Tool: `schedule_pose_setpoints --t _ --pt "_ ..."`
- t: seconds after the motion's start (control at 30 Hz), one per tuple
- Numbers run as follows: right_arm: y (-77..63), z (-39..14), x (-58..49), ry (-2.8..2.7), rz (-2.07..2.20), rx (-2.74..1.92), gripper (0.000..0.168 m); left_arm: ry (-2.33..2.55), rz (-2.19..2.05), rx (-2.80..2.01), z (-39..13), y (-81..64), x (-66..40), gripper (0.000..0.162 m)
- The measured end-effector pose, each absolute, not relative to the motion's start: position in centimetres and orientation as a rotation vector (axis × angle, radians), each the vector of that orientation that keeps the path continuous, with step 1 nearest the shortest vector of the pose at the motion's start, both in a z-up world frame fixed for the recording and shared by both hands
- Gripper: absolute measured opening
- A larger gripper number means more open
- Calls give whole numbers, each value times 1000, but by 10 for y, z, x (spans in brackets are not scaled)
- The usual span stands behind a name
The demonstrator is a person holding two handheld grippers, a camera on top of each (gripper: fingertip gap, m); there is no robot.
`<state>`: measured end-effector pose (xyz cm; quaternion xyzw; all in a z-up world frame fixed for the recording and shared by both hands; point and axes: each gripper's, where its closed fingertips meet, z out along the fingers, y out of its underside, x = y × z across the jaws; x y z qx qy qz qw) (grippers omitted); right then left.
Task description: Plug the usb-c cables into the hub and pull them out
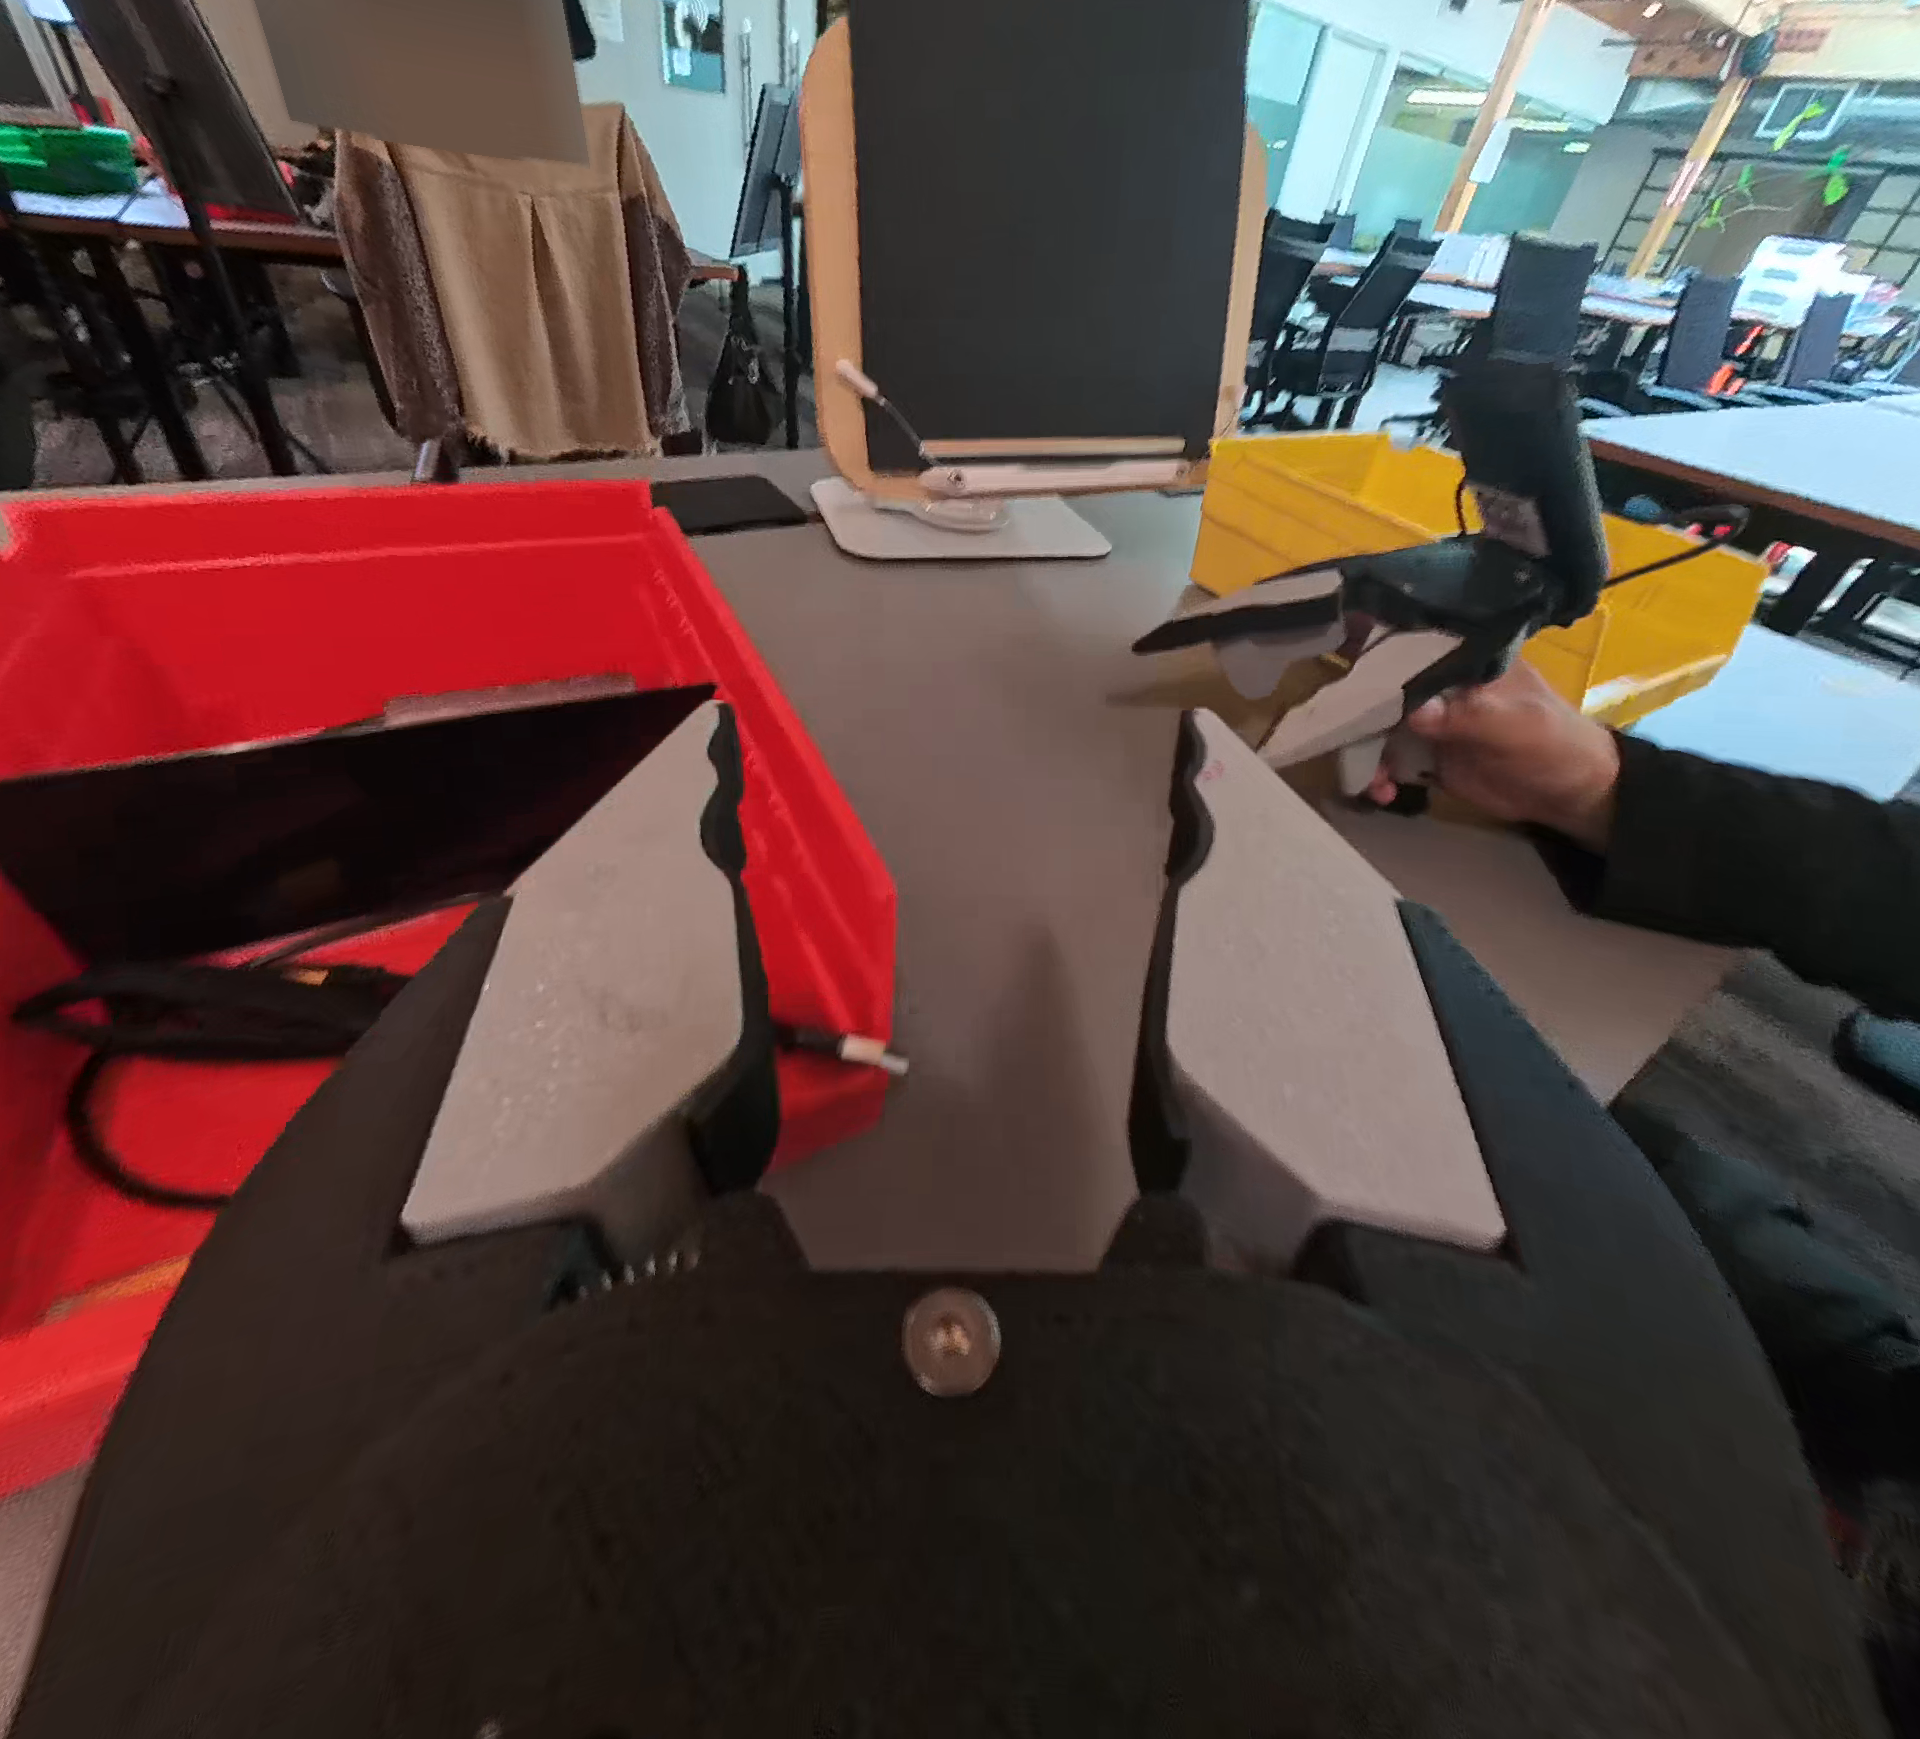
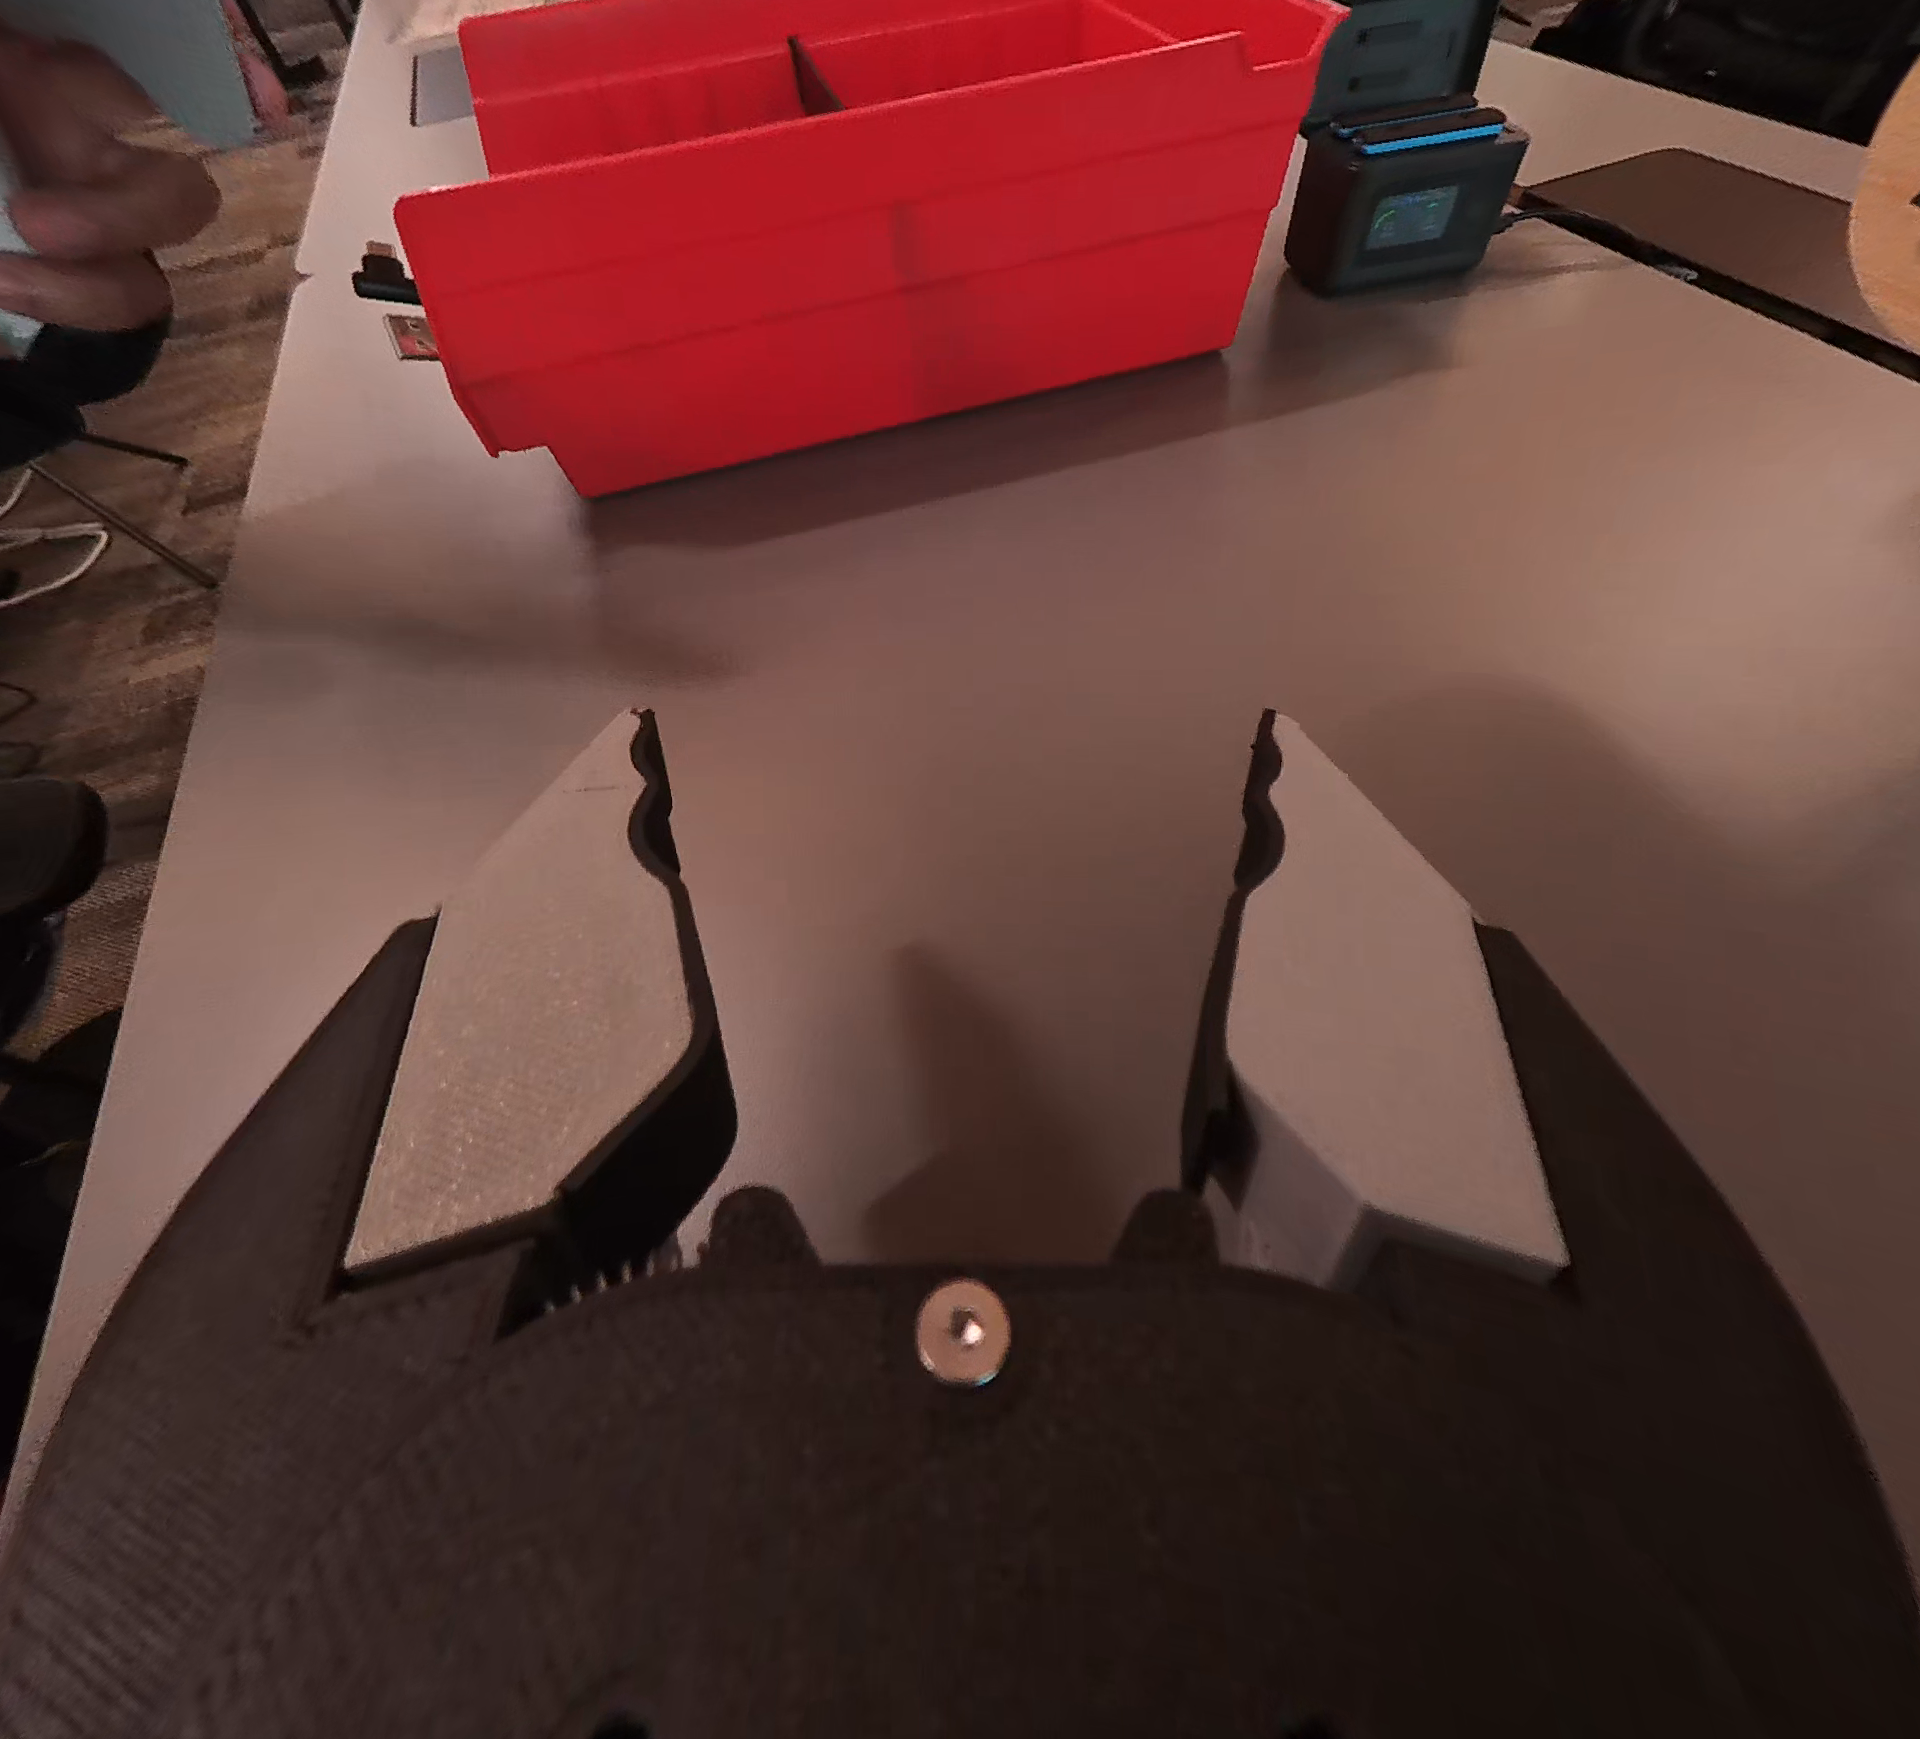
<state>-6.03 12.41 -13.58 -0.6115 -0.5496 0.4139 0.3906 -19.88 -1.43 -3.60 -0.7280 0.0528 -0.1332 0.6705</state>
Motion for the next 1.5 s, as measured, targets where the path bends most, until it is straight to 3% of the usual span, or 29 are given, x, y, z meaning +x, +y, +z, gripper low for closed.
schedule_pose_setpoints --t 0.57,1.23,1.5 --pt "152 -132 -48 -1286 1025 -1593 102 -13 -184 -1630 -20 -11 -239 76" --pt "163 -126 -47 -1237 1022 -1578 99 -118 -93 -1675 -40 -32 -259 73" --pt "163 -126 -49 -1235 1031 -1580 98 -162 -131 -1564 -13 -70 -259 70"
